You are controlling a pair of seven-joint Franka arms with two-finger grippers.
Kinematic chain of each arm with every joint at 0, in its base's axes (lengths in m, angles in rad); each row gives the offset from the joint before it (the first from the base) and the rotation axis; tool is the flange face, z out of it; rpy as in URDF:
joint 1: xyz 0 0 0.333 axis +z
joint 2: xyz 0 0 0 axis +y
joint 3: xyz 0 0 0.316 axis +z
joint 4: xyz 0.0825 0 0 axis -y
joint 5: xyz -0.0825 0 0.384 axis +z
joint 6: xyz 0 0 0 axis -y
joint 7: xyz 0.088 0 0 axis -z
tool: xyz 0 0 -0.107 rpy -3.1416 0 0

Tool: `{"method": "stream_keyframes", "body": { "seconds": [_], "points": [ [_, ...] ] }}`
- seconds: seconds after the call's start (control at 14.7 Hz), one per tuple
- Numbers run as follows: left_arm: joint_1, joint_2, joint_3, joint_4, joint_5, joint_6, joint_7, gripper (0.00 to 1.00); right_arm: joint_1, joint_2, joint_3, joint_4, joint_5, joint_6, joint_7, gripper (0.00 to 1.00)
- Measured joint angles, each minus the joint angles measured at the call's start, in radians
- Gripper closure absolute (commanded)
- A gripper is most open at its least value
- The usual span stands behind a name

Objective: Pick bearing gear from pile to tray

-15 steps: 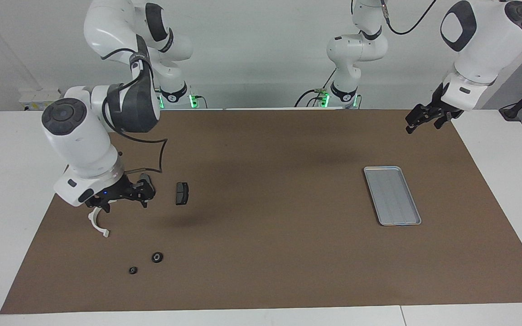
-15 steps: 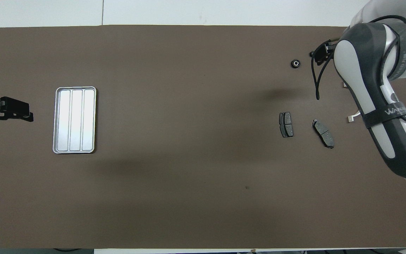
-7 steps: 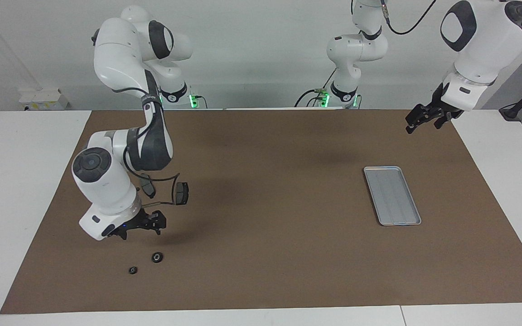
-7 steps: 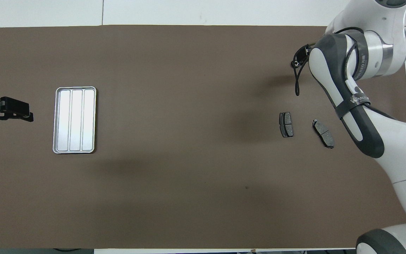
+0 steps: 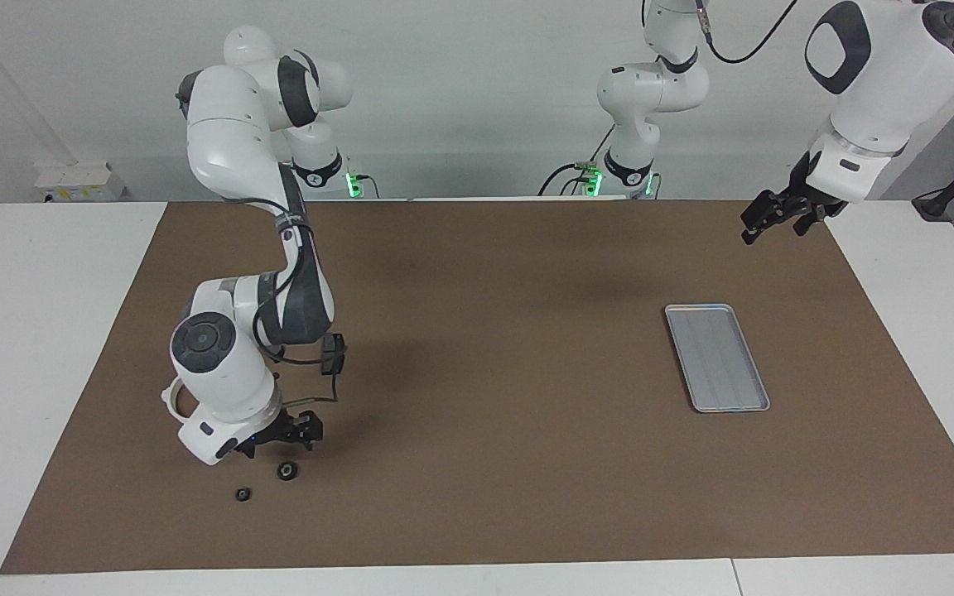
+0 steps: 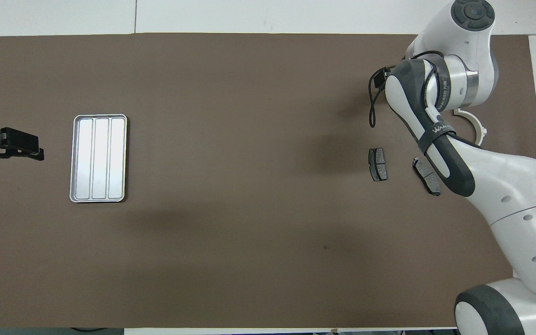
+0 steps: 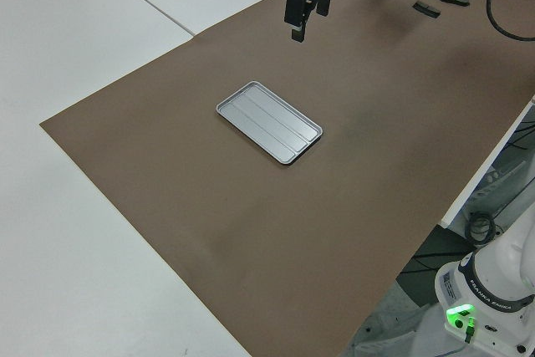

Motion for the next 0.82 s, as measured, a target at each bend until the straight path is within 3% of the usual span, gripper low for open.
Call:
{"method": "stream_keyframes", "body": {
  "seconds": [0.55,0.82],
  "points": [
    [0.0,0.0,0.0,0.0,0.0,0.0,0.0,0.0,-0.001,0.047,-0.001,0.001,0.0,0.07,0.002,0.03],
    [0.0,0.0,0.0,0.0,0.0,0.0,0.0,0.0,-0.001,0.056,-0.001,0.003,0.0,0.075,0.003,0.12]
  ]
}}
